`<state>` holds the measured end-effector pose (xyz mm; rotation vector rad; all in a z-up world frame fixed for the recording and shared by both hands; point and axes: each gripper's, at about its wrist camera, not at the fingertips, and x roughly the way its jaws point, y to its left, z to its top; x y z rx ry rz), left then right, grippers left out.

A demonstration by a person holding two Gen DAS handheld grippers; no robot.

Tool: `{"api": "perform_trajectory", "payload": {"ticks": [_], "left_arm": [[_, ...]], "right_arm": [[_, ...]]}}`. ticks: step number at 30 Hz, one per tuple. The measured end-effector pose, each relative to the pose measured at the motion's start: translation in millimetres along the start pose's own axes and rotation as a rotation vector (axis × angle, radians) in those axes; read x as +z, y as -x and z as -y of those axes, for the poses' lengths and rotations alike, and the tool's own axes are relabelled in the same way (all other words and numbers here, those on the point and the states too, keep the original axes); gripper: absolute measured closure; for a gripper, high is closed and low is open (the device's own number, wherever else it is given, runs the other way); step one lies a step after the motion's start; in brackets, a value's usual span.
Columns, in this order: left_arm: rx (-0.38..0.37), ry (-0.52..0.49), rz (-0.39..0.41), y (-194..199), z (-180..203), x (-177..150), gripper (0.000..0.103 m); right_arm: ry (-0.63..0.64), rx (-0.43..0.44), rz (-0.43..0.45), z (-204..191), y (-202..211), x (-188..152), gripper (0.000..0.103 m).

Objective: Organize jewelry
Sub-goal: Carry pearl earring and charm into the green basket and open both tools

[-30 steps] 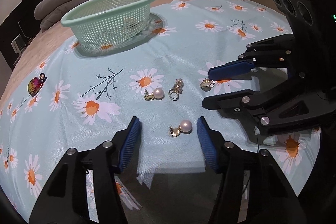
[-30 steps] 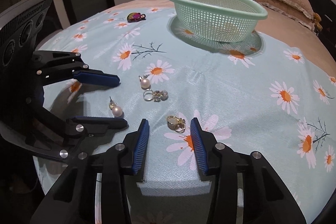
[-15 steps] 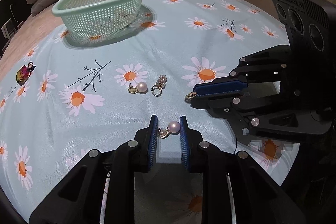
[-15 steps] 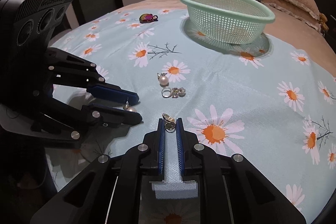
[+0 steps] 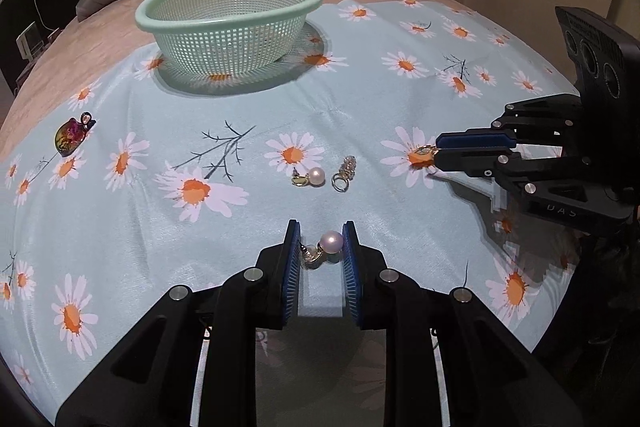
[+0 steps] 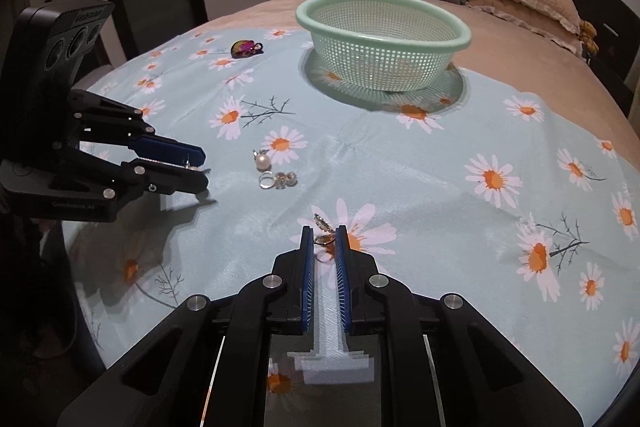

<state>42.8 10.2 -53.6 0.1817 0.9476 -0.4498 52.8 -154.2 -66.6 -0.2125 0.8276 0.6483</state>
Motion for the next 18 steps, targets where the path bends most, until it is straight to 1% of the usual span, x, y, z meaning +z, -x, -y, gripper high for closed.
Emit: {"api": "perform_trajectory", "payload": {"ticks": [2, 4, 6, 10, 13, 18], "left_arm": [[-0.002, 0.003, 0.012, 4, -4, 5, 0.081], [-0.018, 0.001, 0.017, 6, -8, 11, 0.081], [-0.011, 0.003, 0.017, 5, -11, 16, 0.081], [-0.027, 0.016, 0.021, 1, -17, 24, 0.081], [0.008, 0.002, 0.034, 3, -25, 40, 0.081], [0.028, -0.012, 0.093, 14, -41, 79, 0.081]], "right_arm": [[-0.001, -0.008, 0.018, 3, 5, 5, 0.093], [-0.014, 0.015, 0.031, 7, 8, 10, 0.093], [-0.015, 0.022, 0.039, 9, 8, 13, 0.093], [-0.034, 0.033, 0.060, 16, 8, 23, 0.093], [-0.017, 0.022, 0.083, 22, 11, 41, 0.093], [-0.010, -0.009, 0.180, 35, 28, 87, 0.093]]}}
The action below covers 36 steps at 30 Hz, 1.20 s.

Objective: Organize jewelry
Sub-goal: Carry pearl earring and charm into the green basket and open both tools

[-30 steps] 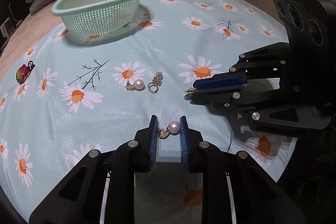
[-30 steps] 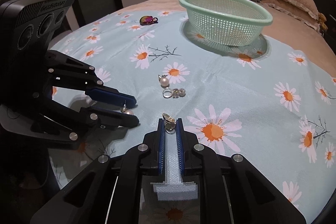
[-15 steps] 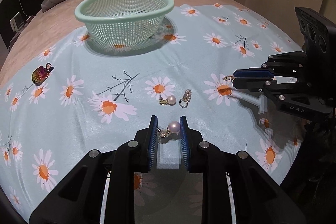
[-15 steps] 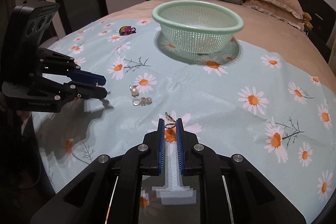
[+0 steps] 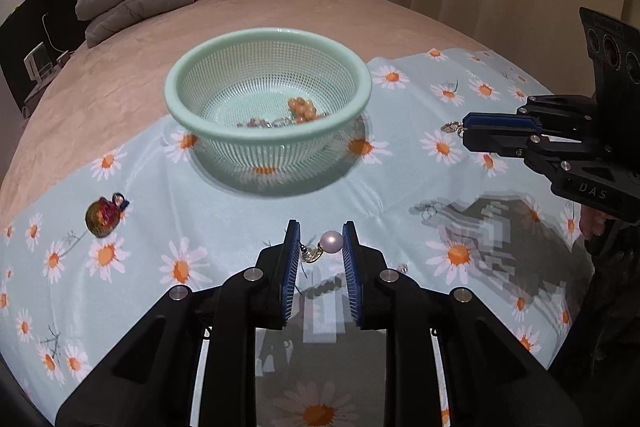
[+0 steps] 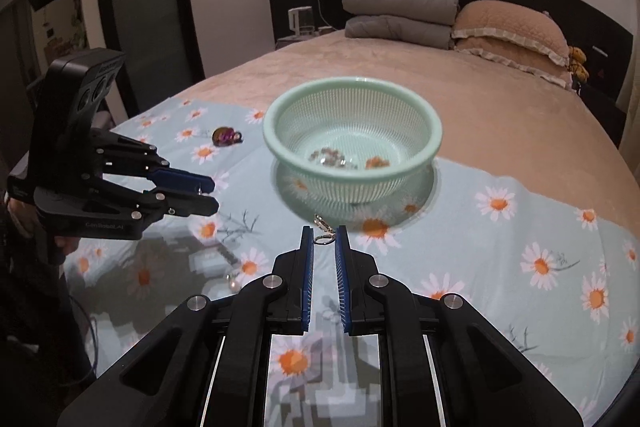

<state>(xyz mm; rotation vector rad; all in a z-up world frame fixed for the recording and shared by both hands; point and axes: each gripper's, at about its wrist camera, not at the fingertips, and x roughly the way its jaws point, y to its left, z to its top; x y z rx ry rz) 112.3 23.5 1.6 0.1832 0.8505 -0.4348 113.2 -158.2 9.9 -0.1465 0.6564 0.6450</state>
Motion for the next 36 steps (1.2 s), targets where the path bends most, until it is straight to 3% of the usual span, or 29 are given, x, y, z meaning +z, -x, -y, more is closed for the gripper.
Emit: {"api": "perform_trajectory", "payload": {"ticks": [5, 10, 23, 27, 29, 30, 31, 34, 36], "left_arm": [[0.011, -0.006, 0.048, 2, -18, 39, 0.081], [0.005, -0.010, 0.050, -10, -32, 60, 0.081], [-0.008, -0.018, 0.022, -37, -42, 70, 0.081], [0.018, -0.016, 0.034, -37, -46, 72, 0.079], [0.049, 0.002, 0.060, -32, -50, 72, 0.055], [0.067, 0.017, 0.080, -28, -52, 72, 0.035], [0.080, 0.029, 0.101, -23, -57, 70, 0.028], [0.085, 0.054, 0.120, -12, -67, 66, 0.018], [0.097, 0.059, 0.126, -7, -70, 63, 0.017]], "right_arm": [[0.035, -0.019, 0.059, 9, -1, 44, 0.093], [0.026, -0.015, 0.057, 21, -23, 66, 0.093], [-0.001, 0.015, -0.001, 31, -69, 67, 0.093], [-0.031, 0.022, 0.008, 35, -72, 68, 0.092], [-0.053, -0.023, 0.039, 38, -69, 70, 0.080], [-0.075, -0.038, 0.058, 40, -66, 70, 0.058], [-0.096, -0.058, 0.082, 43, -62, 70, 0.041], [-0.122, -0.113, 0.129, 48, -51, 70, 0.025], [-0.128, -0.130, 0.134, 48, -46, 69, 0.020]]}}
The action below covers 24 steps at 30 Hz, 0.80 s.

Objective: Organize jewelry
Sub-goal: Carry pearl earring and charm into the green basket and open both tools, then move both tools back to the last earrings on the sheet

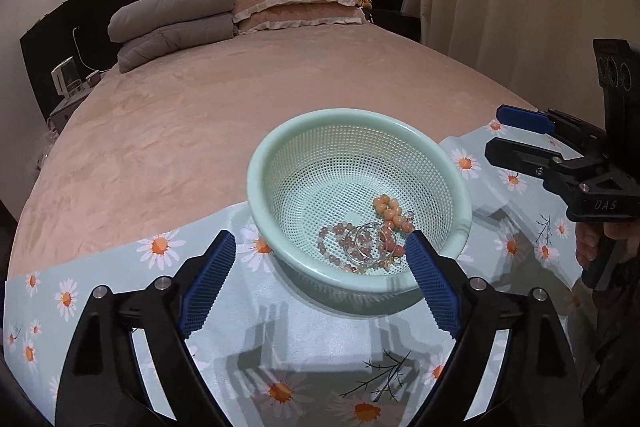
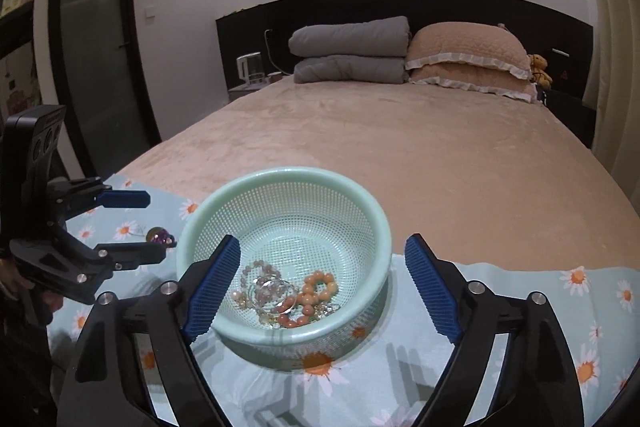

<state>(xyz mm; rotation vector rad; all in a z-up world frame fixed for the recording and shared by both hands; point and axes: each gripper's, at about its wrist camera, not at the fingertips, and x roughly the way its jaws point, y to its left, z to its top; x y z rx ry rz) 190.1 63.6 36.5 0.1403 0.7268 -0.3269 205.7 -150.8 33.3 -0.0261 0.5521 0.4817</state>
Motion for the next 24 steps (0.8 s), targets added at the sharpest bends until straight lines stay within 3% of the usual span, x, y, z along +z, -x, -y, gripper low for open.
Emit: {"api": "perform_trajectory", "payload": {"ticks": [5, 13, 24], "left_arm": [[-0.009, 0.020, -0.015, 10, 0, -5, 0.013], [-0.017, -0.044, -0.037, 28, 28, -20, 0.006], [-0.053, -0.072, -0.101, 39, 53, -68, 0.006]], "right_arm": [[0.032, -0.023, -0.020, -5, 8, -3, 0.016], [0.082, -0.013, -0.041, -16, 35, -14, 0.014], [0.144, 0.026, -0.149, -28, 54, -63, 0.014]]}}
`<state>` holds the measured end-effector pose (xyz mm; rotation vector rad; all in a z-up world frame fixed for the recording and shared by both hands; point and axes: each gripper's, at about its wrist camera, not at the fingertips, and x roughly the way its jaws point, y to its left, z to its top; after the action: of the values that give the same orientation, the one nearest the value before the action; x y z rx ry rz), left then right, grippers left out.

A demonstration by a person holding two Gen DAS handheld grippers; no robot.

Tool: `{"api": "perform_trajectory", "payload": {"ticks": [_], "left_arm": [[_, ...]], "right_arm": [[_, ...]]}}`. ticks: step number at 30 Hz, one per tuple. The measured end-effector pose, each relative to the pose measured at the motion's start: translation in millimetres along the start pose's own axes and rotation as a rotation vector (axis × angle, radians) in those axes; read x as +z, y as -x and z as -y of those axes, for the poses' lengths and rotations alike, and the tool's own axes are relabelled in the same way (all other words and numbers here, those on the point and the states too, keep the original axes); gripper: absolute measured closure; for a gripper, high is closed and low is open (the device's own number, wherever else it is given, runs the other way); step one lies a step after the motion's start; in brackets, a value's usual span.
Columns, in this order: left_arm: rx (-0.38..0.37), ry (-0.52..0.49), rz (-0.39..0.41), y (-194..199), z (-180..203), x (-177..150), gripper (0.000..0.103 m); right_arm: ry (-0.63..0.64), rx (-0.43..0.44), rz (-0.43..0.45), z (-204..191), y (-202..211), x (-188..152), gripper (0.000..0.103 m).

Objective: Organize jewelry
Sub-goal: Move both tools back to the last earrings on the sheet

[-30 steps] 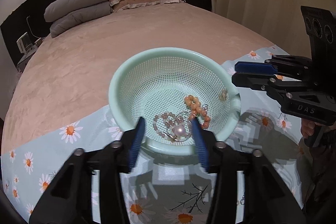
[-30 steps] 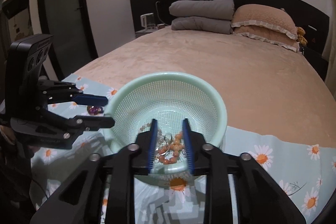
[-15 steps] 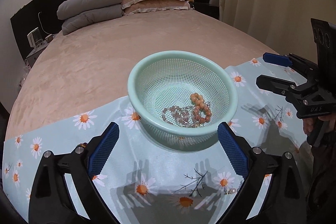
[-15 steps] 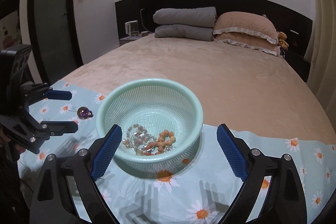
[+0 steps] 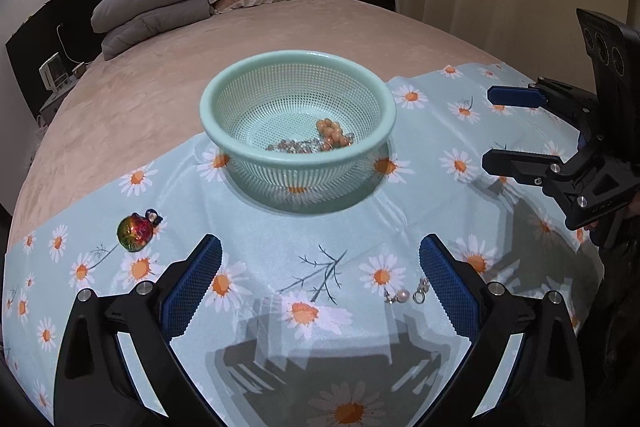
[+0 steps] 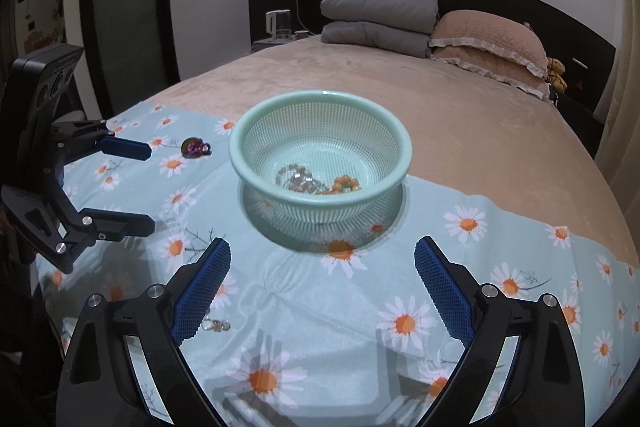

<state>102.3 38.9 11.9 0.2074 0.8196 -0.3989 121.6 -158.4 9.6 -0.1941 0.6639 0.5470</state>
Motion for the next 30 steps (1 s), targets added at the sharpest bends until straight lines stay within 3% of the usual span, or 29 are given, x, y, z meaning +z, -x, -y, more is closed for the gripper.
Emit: {"api": "perform_trajectory", "payload": {"ticks": [8, 14, 18, 20, 21, 24, 30], "left_arm": [[-0.035, -0.106, -0.069, -15, 21, -32, 0.006], [-0.091, -0.097, -0.110, -37, 29, -50, 0.006], [-0.078, -0.109, -0.115, -48, 29, -56, 0.006], [-0.067, -0.112, -0.113, -51, 27, -55, 0.006], [-0.066, -0.113, -0.108, -52, 25, -53, 0.006], [-0.066, -0.138, -0.099, -55, 23, -51, 0.009], [-0.114, -0.203, -0.126, -66, 27, -52, 0.021]], "right_arm": [[0.024, 0.053, -0.089, -12, -12, -35, 0.014], [0.036, 0.121, -0.160, -22, -34, -63, 0.014], [0.110, 0.150, -0.188, -37, -43, -79, 0.016], [0.143, 0.159, -0.193, -42, -46, -83, 0.019], [0.148, 0.179, -0.197, -44, -48, -84, 0.028], [0.153, 0.223, -0.188, -48, -51, -83, 0.031], [0.232, 0.286, -0.192, -63, -60, -73, 0.048]]}}
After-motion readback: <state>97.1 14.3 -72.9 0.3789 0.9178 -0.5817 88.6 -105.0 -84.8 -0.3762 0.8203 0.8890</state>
